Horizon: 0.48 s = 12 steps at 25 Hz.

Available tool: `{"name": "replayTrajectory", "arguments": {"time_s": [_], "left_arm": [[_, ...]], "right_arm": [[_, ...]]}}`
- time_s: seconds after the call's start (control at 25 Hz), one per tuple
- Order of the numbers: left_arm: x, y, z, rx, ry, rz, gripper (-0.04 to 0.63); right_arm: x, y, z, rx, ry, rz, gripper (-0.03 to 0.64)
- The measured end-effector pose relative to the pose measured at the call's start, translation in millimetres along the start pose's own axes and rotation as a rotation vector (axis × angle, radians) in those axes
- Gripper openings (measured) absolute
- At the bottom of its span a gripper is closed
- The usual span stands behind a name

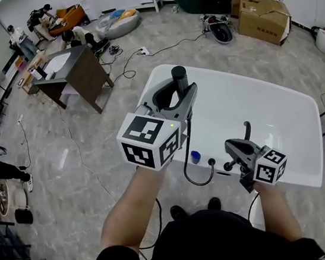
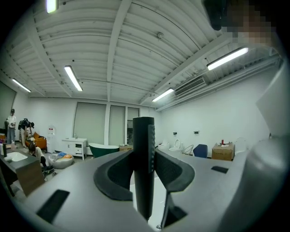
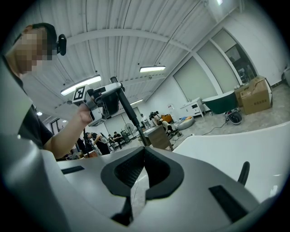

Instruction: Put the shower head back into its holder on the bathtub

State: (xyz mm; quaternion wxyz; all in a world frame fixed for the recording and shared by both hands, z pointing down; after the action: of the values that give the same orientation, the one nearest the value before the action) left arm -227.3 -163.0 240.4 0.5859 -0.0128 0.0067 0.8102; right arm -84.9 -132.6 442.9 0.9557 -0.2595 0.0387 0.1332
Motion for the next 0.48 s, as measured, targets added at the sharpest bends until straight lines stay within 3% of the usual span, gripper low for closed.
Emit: {"name": "replayTrajectory", "arguments": {"time_s": [0.28, 0.48], "left_arm": [[-6, -10, -37, -0.034, -0.053, 0.017, 0.147], [2, -19, -49, -0.011, -0.078, 0.047, 0.147]], "right_arm": [[4, 2, -2, 0.005, 0.003, -0.014, 0.017], [-3, 5, 2, 0.018, 0.017, -0.007, 0.033]]}}
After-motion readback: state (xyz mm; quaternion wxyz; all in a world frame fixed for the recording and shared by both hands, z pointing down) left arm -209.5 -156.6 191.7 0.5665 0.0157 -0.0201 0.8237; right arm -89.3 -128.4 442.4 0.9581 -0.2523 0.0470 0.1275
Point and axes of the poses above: the fingertips, and each gripper's own axes: x backward along the fingers, y to its left, z out of its underside, the point moved 1 cm from there along x, backward along the fingers, and after that the axes turned 2 degrees about -y, right-handed, at the moved point
